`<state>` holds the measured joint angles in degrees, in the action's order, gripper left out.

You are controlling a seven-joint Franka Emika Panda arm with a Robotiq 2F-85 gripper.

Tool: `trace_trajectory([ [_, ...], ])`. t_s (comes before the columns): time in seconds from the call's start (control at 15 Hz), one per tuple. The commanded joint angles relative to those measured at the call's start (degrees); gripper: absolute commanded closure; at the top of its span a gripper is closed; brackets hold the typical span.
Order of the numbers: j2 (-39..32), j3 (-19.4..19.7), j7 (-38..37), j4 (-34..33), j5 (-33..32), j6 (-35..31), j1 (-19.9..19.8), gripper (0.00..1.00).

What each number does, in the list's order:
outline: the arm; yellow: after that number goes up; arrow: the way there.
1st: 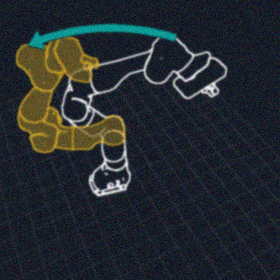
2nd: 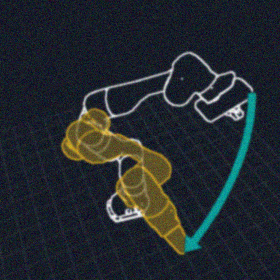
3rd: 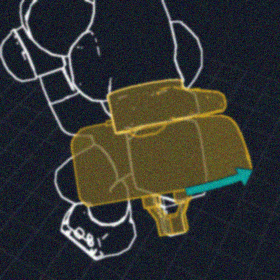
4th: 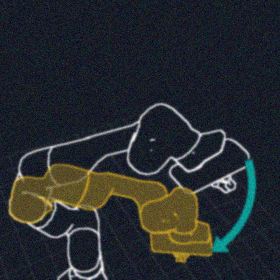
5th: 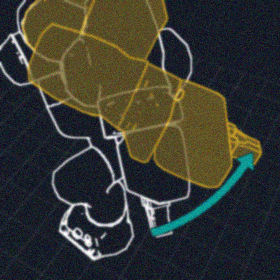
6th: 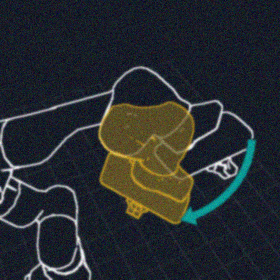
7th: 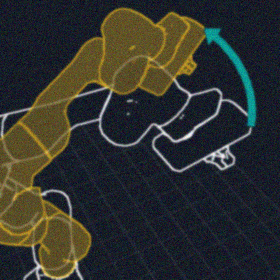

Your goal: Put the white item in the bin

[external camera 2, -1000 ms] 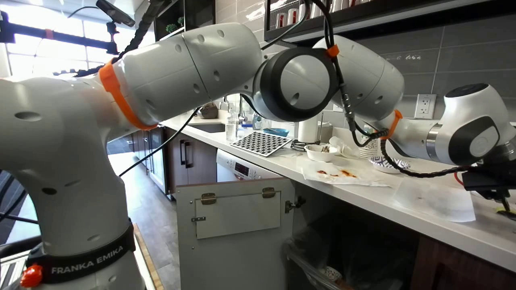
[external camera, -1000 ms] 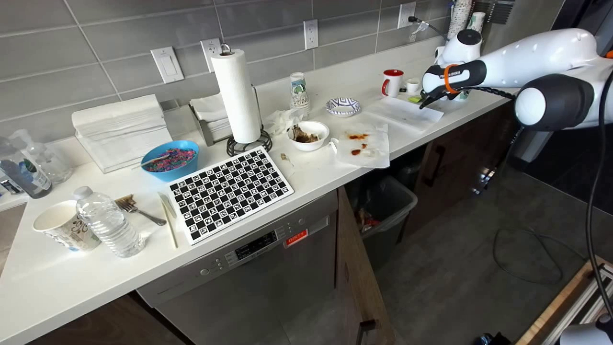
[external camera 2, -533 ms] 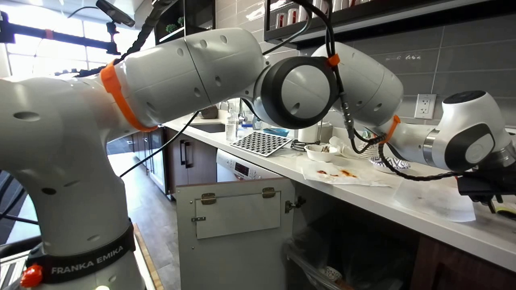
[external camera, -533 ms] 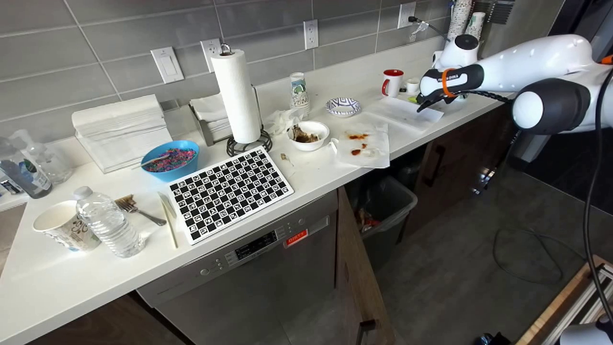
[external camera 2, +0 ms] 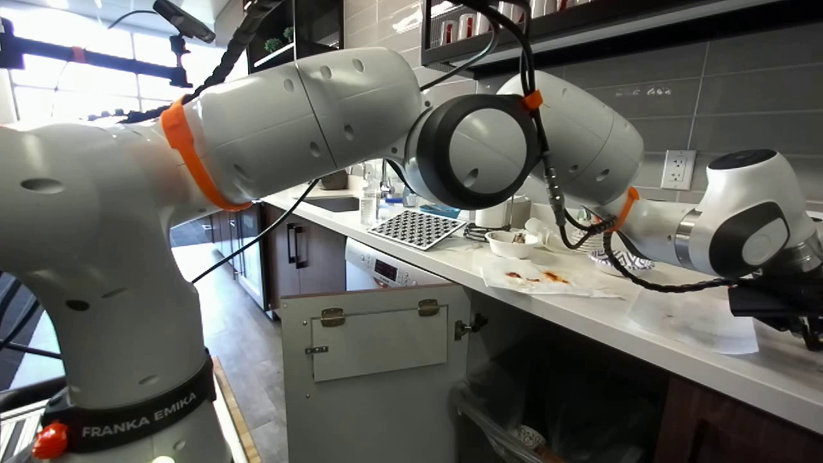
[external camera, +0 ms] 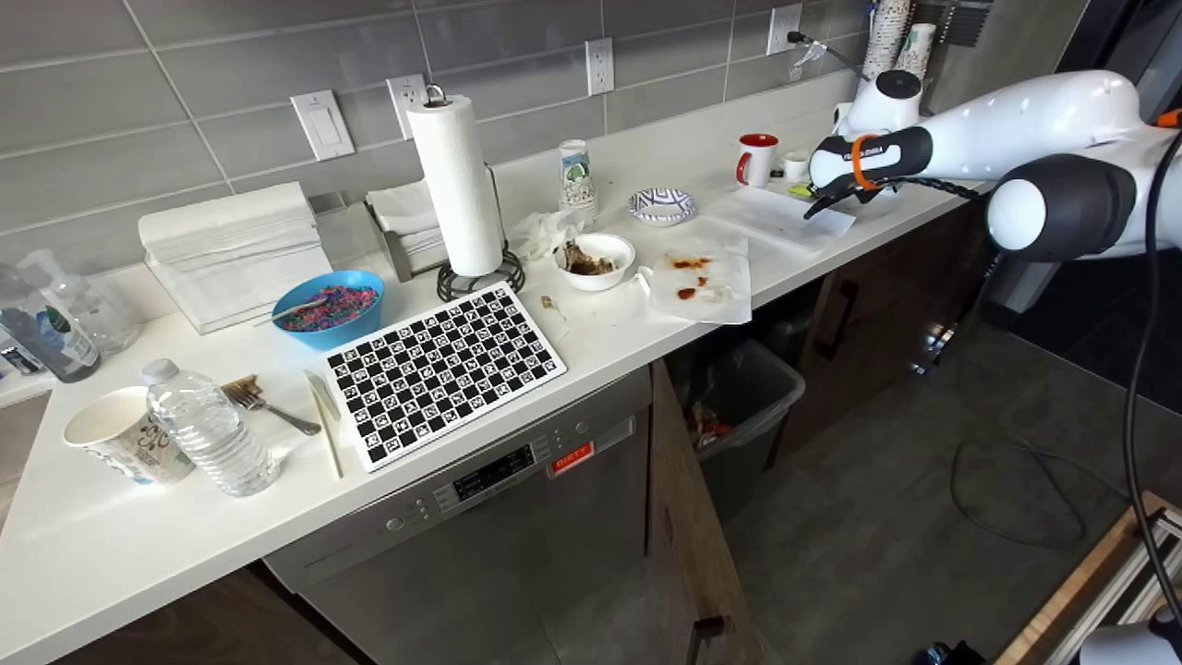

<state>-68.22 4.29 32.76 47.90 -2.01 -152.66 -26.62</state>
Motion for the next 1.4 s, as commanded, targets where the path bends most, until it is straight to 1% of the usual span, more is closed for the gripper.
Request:
trace_trajectory([
  [0.0, -1.6, -0.7, 1.4, -3.0, 0.2, 3.7, -0.6, 1.0],
  [0.27, -1.0, -0.7, 1.5, -3.1, 0.2, 5.3, -0.6, 1.0],
  [0.47, -0.4, -1.1, 1.2, -2.9, 0.5, 3.9, -0.6, 1.0],
  [0.53, -0.4, -1.4, 1.0, -3.2, 0.8, 3.5, -0.6, 0.97],
  [0.6, -0.4, -1.8, 0.8, -3.4, 1.2, 3.4, -0.7, 0.73],
  [0.73, -0.8, -2.4, 0.5, -4.2, 1.7, 3.4, -0.8, 0.69],
  [0.93, -1.7, -2.5, -0.1, -5.6, 1.8, 3.8, -0.8, 0.45],
  [1.13, -2.6, -3.1, -0.4, -6.6, 2.1, 3.7, -1.0, 0.25],
  [1.27, -3.2, -3.6, -0.2, -7.2, 2.2, 3.5, -1.2, 0.21],
  [1.33, -3.5, -3.8, -0.2, -7.5, 2.3, 3.3, -1.3, 0.21],
])
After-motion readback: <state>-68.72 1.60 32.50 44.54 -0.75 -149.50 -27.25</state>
